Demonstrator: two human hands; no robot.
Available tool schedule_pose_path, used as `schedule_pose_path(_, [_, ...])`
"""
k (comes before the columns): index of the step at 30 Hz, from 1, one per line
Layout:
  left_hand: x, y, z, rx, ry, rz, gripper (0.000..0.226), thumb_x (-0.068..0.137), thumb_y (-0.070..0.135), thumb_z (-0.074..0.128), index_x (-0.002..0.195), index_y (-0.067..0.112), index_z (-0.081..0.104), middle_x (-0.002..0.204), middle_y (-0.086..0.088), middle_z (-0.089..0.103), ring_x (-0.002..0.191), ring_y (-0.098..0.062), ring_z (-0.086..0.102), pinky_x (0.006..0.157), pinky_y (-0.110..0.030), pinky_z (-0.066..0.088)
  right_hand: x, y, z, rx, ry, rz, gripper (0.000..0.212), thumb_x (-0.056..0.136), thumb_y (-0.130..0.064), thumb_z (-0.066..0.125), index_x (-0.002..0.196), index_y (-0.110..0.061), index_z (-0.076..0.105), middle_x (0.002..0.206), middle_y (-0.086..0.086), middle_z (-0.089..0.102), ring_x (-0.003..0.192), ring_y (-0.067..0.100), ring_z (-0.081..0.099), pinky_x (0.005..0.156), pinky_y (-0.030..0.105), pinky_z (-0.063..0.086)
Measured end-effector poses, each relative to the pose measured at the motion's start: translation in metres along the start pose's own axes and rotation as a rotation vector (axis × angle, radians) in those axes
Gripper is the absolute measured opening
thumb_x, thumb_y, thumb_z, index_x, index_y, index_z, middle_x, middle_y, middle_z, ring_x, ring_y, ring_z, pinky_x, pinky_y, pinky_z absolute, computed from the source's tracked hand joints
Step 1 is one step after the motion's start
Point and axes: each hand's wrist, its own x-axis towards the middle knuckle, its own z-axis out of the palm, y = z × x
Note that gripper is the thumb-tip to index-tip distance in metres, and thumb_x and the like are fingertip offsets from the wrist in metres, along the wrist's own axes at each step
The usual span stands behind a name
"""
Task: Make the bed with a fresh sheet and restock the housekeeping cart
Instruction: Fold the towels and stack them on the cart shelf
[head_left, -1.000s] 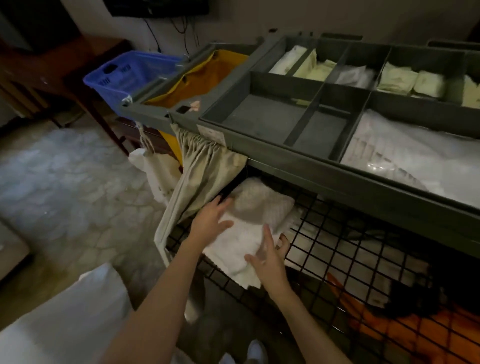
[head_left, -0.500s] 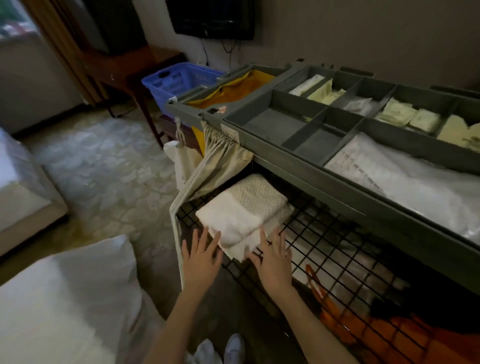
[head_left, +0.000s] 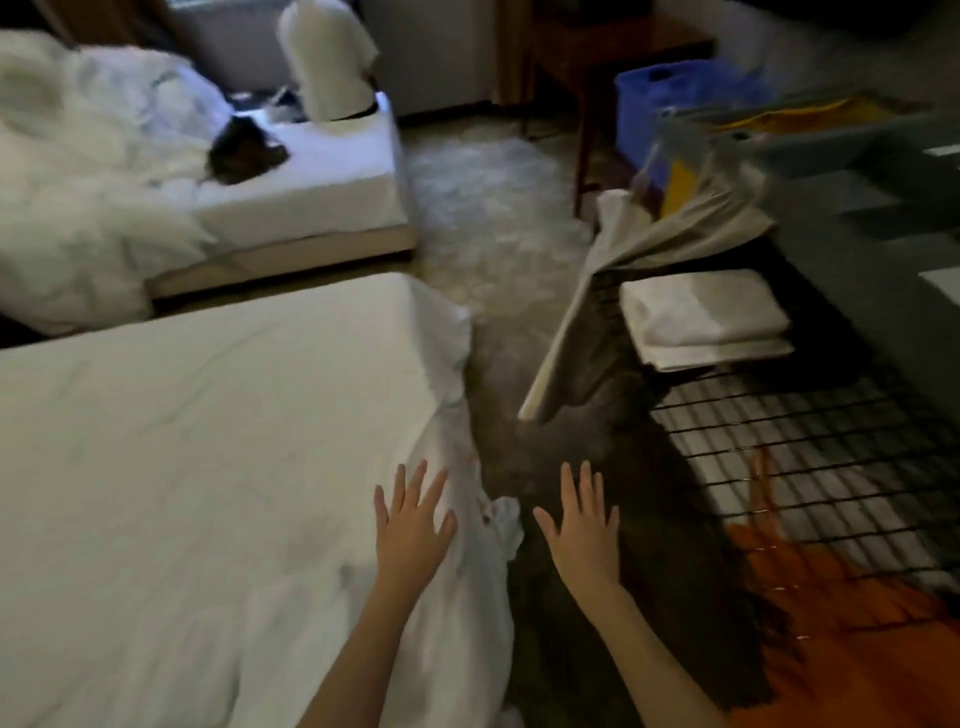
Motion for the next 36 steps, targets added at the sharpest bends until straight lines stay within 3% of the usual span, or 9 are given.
schedule_pose_path(3, [-0.045, -0.058, -0.001, -0.046, -0.015, -0.127, 0.076, 0.079, 0.057, 0.010, 0.148, 0.030, 0.028, 0.157, 0.000, 0.022, 0.145, -0.022, 0.000, 0.115, -0.048, -0.003, -0.025, -0.046, 0.042, 0.002, -0.122, -0.073, 0.070, 0.098, -0.053, 0.027, 0.150, -0.024, -0.010, 0.158, 0.004, -0.017, 0.145, 0.023, -0.013, 0.117, 0.048, 0.004])
schedule_pose_path(6, [-0.080, -0.112, 0.004, -0.048, -0.059, -0.259, 0.087, 0.069, 0.061, -0.002, 0.151, 0.032, 0.010, 0.160, 0.005, 0.007, 0.147, -0.019, -0.008, 0.116, -0.043, -0.009, -0.048, -0.088, 0.086, 0.021, -0.211, -0.152, 0.076, 0.095, -0.058, 0.023, 0.148, -0.021, -0.016, 0.157, 0.003, -0.019, 0.145, 0.023, -0.014, 0.117, 0.047, 0.002])
schedule_pose_path(11, [-0.121, -0.205, 0.036, -0.153, -0.120, -0.461, 0.080, 0.078, 0.061, 0.013, 0.152, 0.029, 0.010, 0.160, 0.003, 0.009, 0.148, -0.020, -0.002, 0.117, -0.044, -0.001, -0.076, -0.148, 0.179, 0.058, -0.349, -0.183, 0.115, 0.053, -0.087, -0.024, 0.149, -0.025, -0.012, 0.158, 0.001, -0.015, 0.147, 0.022, -0.008, 0.118, 0.044, 0.007])
schedule_pose_path(16, [-0.119, -0.289, 0.092, -0.285, -0.260, -0.623, 0.085, 0.090, 0.044, 0.057, 0.152, 0.022, 0.002, 0.158, -0.015, 0.009, 0.145, -0.031, 0.014, 0.114, -0.044, 0.023, -0.069, -0.188, 0.268, 0.229, -0.472, -0.084, 0.086, 0.087, -0.062, 0.042, 0.151, -0.026, -0.004, 0.159, 0.003, -0.011, 0.147, 0.022, -0.002, 0.118, 0.038, 0.012])
schedule_pose_path(19, [-0.111, -0.313, 0.117, -0.414, -0.363, -0.697, 0.097, 0.086, 0.048, 0.061, 0.151, 0.023, -0.007, 0.152, -0.017, 0.023, 0.134, -0.034, 0.035, 0.104, -0.039, 0.034, -0.054, -0.197, 0.304, 0.391, -0.491, -0.004, 0.085, 0.088, -0.047, 0.057, 0.151, -0.020, 0.007, 0.157, 0.007, 0.006, 0.143, 0.022, 0.015, 0.113, 0.033, 0.024])
schedule_pose_path(25, [-0.115, -0.332, 0.138, -0.459, -0.370, -0.637, 0.101, 0.079, 0.064, 0.058, 0.141, 0.047, -0.021, 0.146, -0.016, 0.035, 0.122, -0.034, 0.048, 0.097, -0.042, 0.041, -0.047, -0.193, 0.341, 0.597, -0.449, 0.188, 0.101, 0.063, -0.074, 0.062, 0.146, -0.031, 0.023, 0.144, 0.000, 0.039, 0.128, 0.021, 0.042, 0.105, 0.039, 0.039])
schedule_pose_path(28, [-0.123, -0.331, 0.140, -0.531, -0.323, -0.602, 0.098, 0.082, 0.061, 0.058, 0.127, 0.055, -0.029, 0.152, -0.008, 0.031, 0.123, -0.030, 0.049, 0.098, -0.039, 0.041, -0.051, -0.198, 0.344, 0.695, -0.464, 0.196, 0.096, 0.072, -0.054, 0.073, 0.147, -0.028, 0.019, 0.143, -0.002, 0.039, 0.127, 0.020, 0.042, 0.104, 0.036, 0.038])
schedule_pose_path(33, [-0.132, -0.322, 0.135, -0.546, -0.317, -0.602, 0.101, 0.085, 0.058, 0.056, 0.139, 0.043, -0.027, 0.152, -0.005, 0.032, 0.122, -0.027, 0.051, 0.091, -0.034, 0.044, -0.056, -0.195, 0.347, 0.806, -0.480, 0.199, 0.094, 0.076, -0.041, 0.074, 0.148, -0.029, 0.014, 0.143, -0.005, 0.037, 0.120, 0.014, 0.043, 0.099, 0.029, 0.038])
schedule_pose_path(36, [-0.141, -0.312, 0.133, -0.626, -0.241, -0.634, 0.098, 0.087, 0.051, 0.058, 0.143, 0.039, -0.021, 0.155, -0.005, 0.024, 0.130, -0.026, 0.042, 0.100, -0.034, 0.039, -0.062, -0.196, 0.341, 0.842, -0.453, 0.189, 0.087, 0.080, -0.030, 0.073, 0.147, -0.026, 0.017, 0.138, -0.007, 0.037, 0.114, 0.008, 0.039, 0.092, 0.024, 0.035])
